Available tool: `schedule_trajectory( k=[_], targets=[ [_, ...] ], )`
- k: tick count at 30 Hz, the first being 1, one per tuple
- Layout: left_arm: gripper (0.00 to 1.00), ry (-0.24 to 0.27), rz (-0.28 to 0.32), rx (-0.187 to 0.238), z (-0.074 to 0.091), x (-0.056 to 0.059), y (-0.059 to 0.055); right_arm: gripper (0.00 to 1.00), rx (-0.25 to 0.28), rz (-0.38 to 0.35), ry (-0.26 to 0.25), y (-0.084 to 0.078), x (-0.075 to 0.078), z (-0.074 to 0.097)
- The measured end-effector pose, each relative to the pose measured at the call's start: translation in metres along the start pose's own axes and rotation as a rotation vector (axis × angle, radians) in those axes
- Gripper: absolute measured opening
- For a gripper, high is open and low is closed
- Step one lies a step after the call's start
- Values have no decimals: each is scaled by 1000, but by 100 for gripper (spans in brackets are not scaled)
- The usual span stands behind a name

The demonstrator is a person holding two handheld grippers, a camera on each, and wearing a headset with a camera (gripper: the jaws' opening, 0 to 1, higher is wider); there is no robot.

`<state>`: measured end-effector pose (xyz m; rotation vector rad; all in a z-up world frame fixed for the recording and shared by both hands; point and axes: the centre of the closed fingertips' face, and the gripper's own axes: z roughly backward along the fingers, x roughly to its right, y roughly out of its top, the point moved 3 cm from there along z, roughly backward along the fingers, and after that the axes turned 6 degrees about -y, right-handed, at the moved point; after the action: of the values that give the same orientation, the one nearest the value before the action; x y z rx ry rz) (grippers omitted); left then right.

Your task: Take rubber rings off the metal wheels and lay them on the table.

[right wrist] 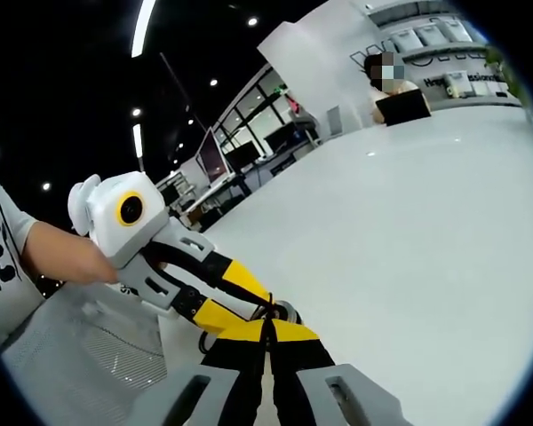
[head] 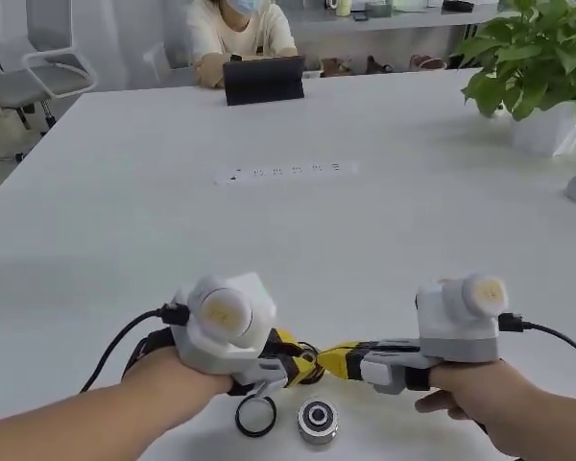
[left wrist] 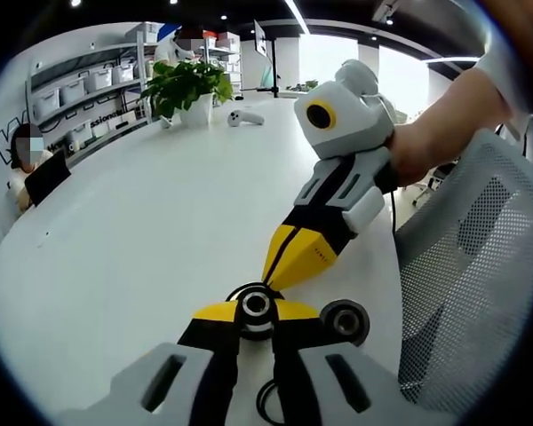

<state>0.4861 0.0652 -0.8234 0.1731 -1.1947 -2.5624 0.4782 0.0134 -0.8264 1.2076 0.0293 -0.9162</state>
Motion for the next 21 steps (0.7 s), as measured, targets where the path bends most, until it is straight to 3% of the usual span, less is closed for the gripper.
schedule_trajectory(
  k=[5,21],
  targets=[
    [13,-16,-7,-6,2,2,-1,0,3,-4,3,1,0,0],
    [23,-32,5,43,17,7,8,0,35,-27,8,8,2,4]
  ],
)
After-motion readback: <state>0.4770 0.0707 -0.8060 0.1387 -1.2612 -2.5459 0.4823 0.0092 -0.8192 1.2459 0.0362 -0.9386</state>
